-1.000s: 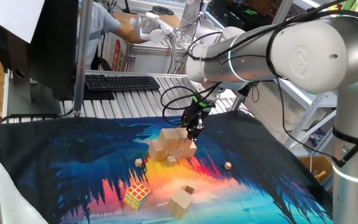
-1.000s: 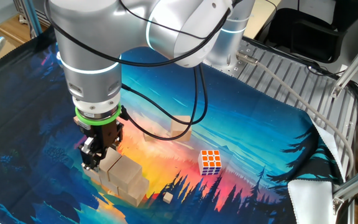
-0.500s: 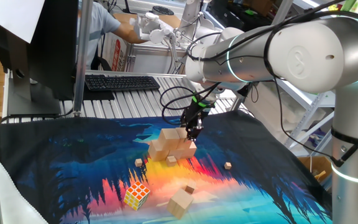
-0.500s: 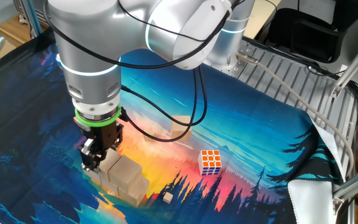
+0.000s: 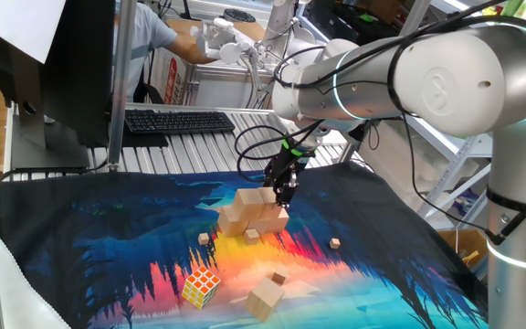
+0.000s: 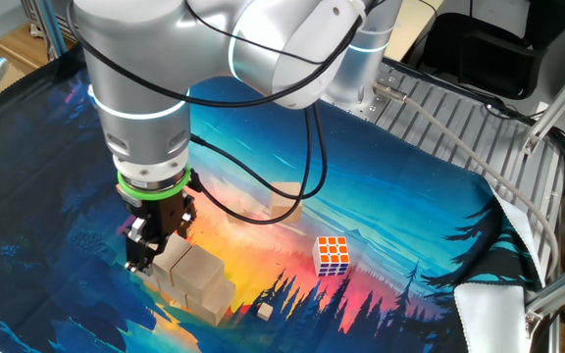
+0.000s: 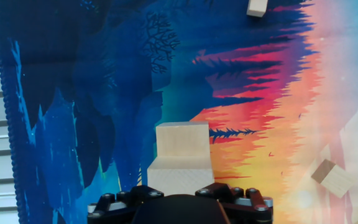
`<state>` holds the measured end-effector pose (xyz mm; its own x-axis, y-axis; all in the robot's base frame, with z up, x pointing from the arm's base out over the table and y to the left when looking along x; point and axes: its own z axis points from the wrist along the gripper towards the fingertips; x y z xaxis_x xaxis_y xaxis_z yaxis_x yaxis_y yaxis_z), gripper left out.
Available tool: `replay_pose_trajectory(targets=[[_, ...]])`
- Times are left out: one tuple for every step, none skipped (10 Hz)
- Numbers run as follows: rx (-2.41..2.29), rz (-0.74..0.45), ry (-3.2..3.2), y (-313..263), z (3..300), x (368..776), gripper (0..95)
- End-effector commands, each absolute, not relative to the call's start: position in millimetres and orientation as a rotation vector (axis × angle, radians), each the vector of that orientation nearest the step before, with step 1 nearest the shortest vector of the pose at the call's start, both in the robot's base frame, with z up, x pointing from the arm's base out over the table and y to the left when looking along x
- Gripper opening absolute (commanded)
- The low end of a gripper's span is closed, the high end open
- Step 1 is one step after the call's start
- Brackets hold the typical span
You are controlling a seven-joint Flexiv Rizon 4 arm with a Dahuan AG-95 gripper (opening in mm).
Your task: Stack the blocks into a pyramid shape
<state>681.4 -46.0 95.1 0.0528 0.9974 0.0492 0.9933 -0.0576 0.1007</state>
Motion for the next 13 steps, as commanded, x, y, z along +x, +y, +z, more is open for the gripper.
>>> replay_pose_trajectory(targets=[[2.249, 0.164, 2.132, -45.9, 95.4, 681.6, 76.0], [2.249, 0.166, 2.131, -45.9, 95.4, 681.6, 76.0], [2.250, 0.166, 2.131, -45.9, 95.6, 681.9, 76.0], [2.254, 0.165, 2.126, -45.1, 96.8, 682.8, 95.0], [2.263, 0.164, 2.119, -44.3, 98.5, 684.2, 95.0], [2.264, 0.162, 2.117, -43.9, 100.3, 685.6, 95.0], [2.264, 0.162, 2.119, -44.0, 102.1, 686.6, 95.0], [2.265, 0.160, 2.118, -44.1, 103.2, 687.3, 95.0], [2.260, 0.159, 2.126, -44.7, 105.3, 687.7, 95.0], [2.256, 0.162, 2.137, -45.5, 109.0, 687.6, 95.0], [2.260, 0.155, 2.141, -44.8, 112.4, 688.1, 95.0], [2.263, 0.149, 2.142, -43.8, 115.1, 687.8, 95.0], [2.257, 0.149, 2.153, -43.2, 119.2, 686.4, 95.0]])
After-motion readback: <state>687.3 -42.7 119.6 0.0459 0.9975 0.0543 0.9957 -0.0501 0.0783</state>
